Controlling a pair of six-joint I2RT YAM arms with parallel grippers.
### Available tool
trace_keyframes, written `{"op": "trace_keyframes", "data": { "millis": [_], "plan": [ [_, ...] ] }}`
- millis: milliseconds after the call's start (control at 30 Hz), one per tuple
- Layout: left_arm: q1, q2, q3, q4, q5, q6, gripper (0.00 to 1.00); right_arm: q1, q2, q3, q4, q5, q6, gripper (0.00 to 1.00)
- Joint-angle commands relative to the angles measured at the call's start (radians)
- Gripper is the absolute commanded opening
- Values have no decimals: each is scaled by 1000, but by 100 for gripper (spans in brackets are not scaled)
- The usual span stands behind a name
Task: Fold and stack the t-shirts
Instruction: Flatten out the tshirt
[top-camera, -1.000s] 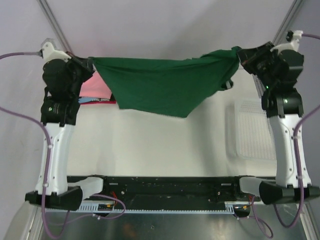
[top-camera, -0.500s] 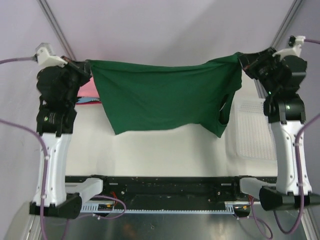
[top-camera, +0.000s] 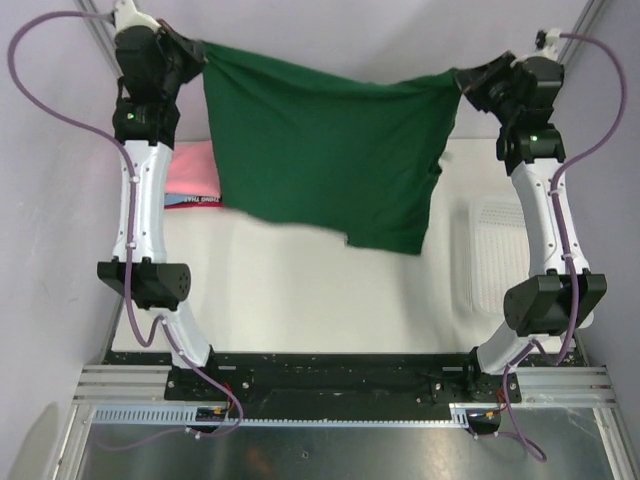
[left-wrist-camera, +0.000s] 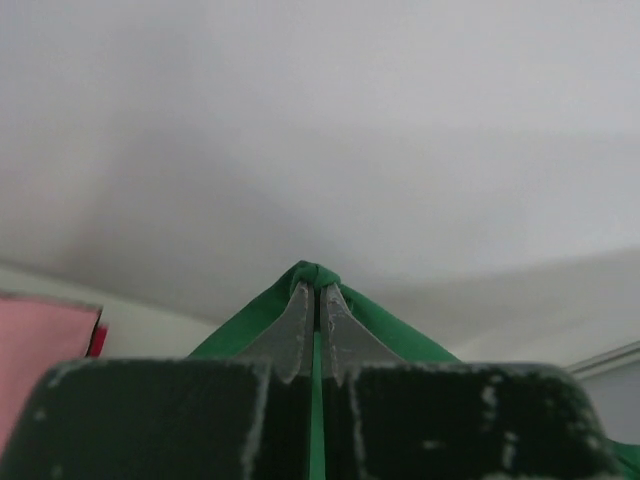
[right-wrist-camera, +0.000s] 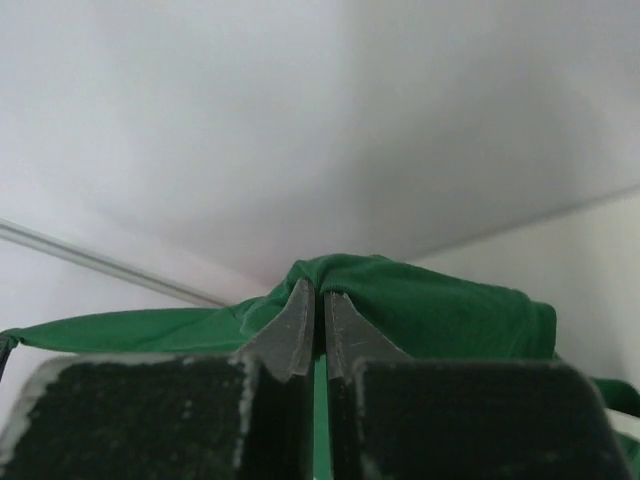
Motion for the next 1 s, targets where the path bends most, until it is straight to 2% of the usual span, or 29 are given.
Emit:
{"op": "trace_keyframes", "data": {
  "millis": [0, 100, 233, 467, 700, 767, 867, 967],
  "plan": [
    [60, 33, 273, 95, 66, -28, 0, -28, -61, 165, 187, 55, -9, 0],
    [99, 19, 253, 115, 89, -42, 0, -37, -92, 139, 182, 58, -15, 0],
    [127, -67, 46, 121, 107, -35, 0, -38, -181, -54, 198, 41, -1, 0],
    [148, -285, -558, 122, 117, -73, 0, -23, -365, -572, 184, -6, 67, 0],
    [166, -410, -1159, 123, 119, -153, 0, 75, -453, -1008, 128, -31, 111, 1],
    [166, -419, -1276, 124, 124, -168, 0, 95, -453, -1091, 107, -43, 125, 10],
    [165, -428, -1400, 129, 132, -179, 0, 147, -450, -1148, 50, -41, 117, 32],
    [168, -442, -1454, 128, 139, -164, 9, 202, -484, -1156, -22, -9, 89, 47]
  ]
}}
